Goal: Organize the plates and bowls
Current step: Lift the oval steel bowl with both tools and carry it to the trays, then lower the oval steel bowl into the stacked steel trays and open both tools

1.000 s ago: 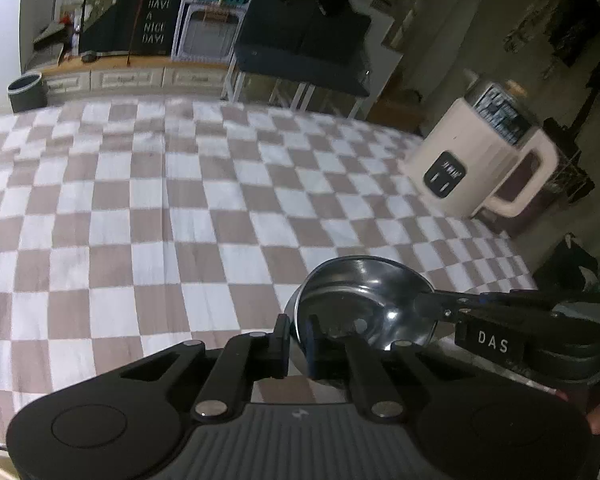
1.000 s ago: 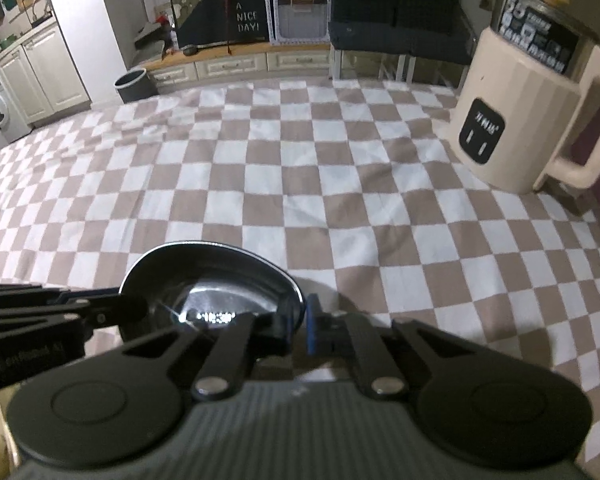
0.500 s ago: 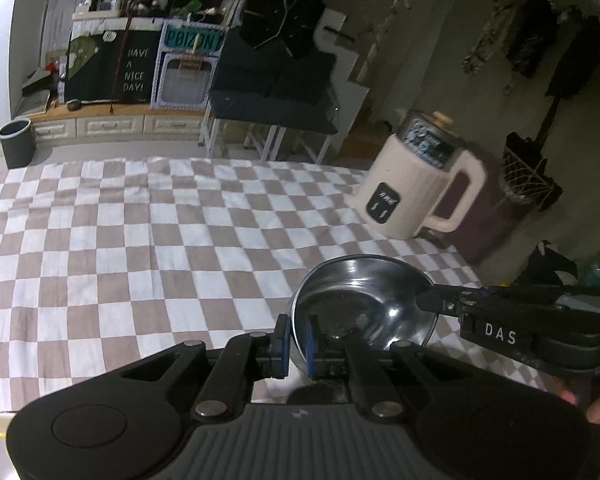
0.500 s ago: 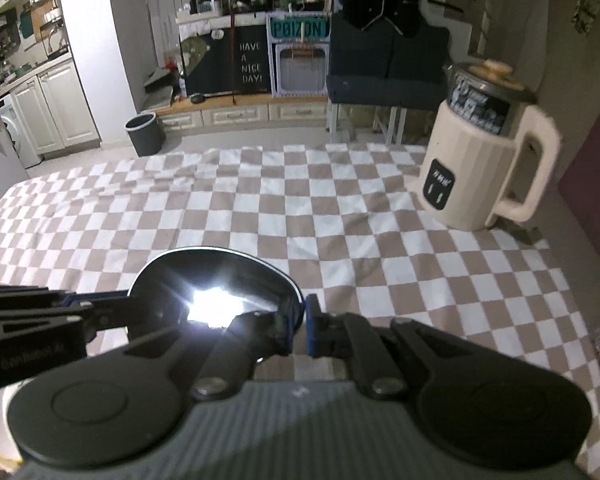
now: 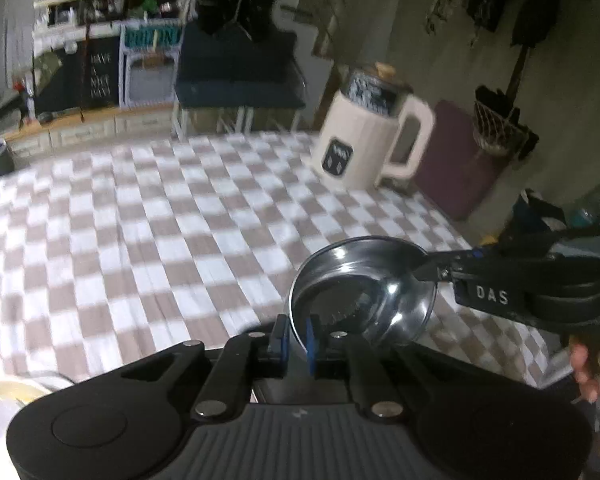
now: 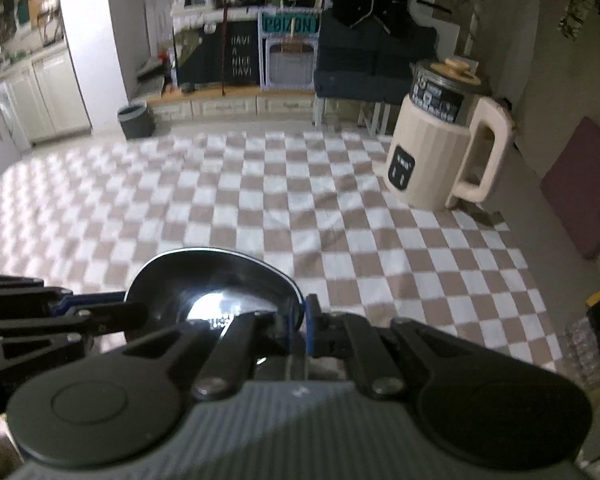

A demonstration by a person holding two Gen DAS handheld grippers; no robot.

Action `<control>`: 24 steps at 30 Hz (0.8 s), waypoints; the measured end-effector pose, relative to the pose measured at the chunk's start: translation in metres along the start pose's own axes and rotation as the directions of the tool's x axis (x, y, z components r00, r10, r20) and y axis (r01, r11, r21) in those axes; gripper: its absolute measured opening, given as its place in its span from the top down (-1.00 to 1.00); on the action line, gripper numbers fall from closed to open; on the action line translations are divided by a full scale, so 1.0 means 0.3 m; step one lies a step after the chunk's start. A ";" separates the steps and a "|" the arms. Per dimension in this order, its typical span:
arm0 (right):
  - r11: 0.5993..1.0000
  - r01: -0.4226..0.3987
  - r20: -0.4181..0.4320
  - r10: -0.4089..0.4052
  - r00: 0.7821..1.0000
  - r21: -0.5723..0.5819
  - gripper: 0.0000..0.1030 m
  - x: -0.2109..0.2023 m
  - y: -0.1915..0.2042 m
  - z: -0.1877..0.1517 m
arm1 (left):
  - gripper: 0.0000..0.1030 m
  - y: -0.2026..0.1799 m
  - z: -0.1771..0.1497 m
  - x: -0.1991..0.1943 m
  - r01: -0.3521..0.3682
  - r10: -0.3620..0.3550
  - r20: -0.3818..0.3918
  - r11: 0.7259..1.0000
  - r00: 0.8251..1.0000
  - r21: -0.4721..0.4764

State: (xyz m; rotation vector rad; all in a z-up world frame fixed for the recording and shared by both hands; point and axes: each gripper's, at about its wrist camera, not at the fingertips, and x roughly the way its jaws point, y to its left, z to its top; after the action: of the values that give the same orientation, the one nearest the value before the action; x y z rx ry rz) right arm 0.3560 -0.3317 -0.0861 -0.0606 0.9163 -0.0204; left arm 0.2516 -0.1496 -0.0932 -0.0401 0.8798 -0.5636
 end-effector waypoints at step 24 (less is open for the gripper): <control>0.986 0.040 -0.217 -0.075 0.973 -0.159 0.87 0.220 0.121 -0.023 | 0.70 0.040 -0.124 0.147 0.003 0.014 -0.182 0.996 0.983 0.092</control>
State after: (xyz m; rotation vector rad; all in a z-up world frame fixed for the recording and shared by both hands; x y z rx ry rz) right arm 0.3904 -0.2987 -0.1446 -0.2325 1.1388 -0.0104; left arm 0.2517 -0.1535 -0.1521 0.0995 1.0306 -0.6086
